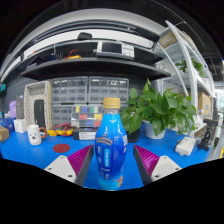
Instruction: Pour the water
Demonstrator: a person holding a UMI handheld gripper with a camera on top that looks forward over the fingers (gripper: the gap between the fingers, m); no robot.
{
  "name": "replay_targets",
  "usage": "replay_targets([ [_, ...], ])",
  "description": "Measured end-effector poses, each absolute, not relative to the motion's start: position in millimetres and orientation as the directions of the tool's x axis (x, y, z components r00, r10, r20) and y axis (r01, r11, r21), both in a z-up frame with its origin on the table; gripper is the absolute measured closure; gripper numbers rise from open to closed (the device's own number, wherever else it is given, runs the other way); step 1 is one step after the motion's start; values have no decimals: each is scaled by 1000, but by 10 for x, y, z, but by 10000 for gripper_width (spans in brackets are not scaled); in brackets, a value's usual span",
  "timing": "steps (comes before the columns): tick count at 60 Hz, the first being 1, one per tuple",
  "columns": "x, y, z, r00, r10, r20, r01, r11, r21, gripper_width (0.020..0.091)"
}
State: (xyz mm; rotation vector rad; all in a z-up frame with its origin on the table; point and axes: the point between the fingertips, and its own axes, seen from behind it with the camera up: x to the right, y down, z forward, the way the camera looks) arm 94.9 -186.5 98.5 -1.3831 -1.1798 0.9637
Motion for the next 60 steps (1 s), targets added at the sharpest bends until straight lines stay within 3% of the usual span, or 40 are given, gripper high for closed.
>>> replay_targets([
  [10,764,-1854,918,194,980,51,148,22,-989,474],
  [12,753,-1869,922,191,980,60,138,34,-990,591],
  [16,754,-1868,955,197,976,88,125,64,-990,639],
  [19,774,-1904,947,202,974,102,111,81,-991,716],
  [21,779,-1896,948,214,971,109,110,87,-990,712],
  [22,781,-1886,944,222,969,113,113,89,-990,766],
  [24,788,-1881,947,233,965,119,116,94,-989,751],
  [25,773,-1869,939,231,966,119,118,94,-989,805],
  [39,711,-1911,945,223,955,196,197,153,-968,807],
  [60,-232,-3073,1186,-18,713,701,219,687,-693,805],
])
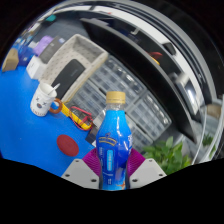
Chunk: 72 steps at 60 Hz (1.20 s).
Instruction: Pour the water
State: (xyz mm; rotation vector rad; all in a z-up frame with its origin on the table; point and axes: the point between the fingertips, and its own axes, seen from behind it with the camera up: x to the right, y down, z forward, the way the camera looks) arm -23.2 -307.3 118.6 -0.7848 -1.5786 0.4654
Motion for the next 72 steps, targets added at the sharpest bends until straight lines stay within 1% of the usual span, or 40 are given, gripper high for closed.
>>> replay_targets([
  [8,-668,-3547,1252,-92,518,850,165,850,-500,804],
  [12,-841,-3781,1234,-109,406,907,144,910,-389,805],
  [22,-1161,-4155,1283,-121,109,987,81,992,-100,807],
  [33,-1325,-4426,1350,-100,-223,970,13,974,225,806],
  [40,-1390,-4558,1417,-66,-420,905,-22,908,419,806],
  [47,-1403,-4665,1465,-34,-547,836,-34,837,546,806],
  [53,-1401,-4716,1459,-26,-584,811,-38,811,583,806],
  [62,-1401,-4694,1460,-28,-566,824,-21,824,566,807],
  [66,-1381,-4659,1510,-25,-524,851,-4,851,525,807],
  [72,-1347,-4579,1607,-32,-379,925,16,925,380,806],
])
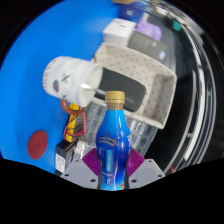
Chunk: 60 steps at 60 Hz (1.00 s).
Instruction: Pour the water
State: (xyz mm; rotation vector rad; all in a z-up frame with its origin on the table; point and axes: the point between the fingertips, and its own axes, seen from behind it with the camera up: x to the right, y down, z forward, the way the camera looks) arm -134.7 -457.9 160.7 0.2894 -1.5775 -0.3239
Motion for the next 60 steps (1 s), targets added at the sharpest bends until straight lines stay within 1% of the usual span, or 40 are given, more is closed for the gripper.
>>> replay_targets([
  [3,-1317,-4530,1642,-49,-252,967,25,967,253,807],
  [7,-1291,-4452,1617,-91,-18,996,51,998,22,807],
  [13,-1240,-4373,1549,-146,337,930,100,940,-325,806],
  [19,-1233,-4374,1552,-147,621,770,126,784,-608,805],
  [23,-1258,-4311,1538,-154,787,597,137,616,-776,804],
  [26,-1268,-4261,1483,-158,873,462,153,484,-862,806],
  [28,-1236,-4291,1423,-134,916,378,166,397,-903,804],
  [31,-1282,-4193,1355,-159,952,261,175,287,-942,805],
  [36,-1295,-4155,1181,-148,981,127,194,154,-969,804],
  [45,-1336,-4114,975,-135,988,75,180,99,-979,806],
  [46,-1347,-4114,948,-131,988,75,178,98,-979,770],
  [50,-1366,-4125,812,-141,986,85,190,111,-975,777],
  [51,-1365,-4125,766,-143,986,86,196,113,-974,736],
  [53,-1370,-4120,800,-141,986,90,166,113,-980,776],
  [57,-1334,-4092,780,-129,988,83,166,104,-981,776],
  [60,-1337,-4086,784,-117,991,68,156,86,-984,753],
])
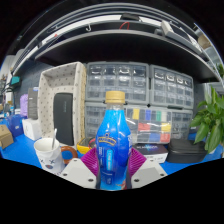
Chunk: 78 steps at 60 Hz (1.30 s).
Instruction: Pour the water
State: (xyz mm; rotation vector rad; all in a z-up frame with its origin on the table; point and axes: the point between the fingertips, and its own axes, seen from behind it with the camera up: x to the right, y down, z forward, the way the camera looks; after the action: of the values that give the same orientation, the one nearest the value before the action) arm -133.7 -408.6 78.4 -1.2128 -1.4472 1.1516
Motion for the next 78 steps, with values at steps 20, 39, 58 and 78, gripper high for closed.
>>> replay_targets([
  [20,-1146,-3973,773,-93,996,-11,229,10,-973,242],
  [39,-56,-3932,586,-27,999,-33,353,-21,-935,249],
  [58,694,-4000,617,10,1000,-6,388,-9,-922,247],
  [78,1114,-3944,964,18,1000,-10,345,-16,-938,250],
])
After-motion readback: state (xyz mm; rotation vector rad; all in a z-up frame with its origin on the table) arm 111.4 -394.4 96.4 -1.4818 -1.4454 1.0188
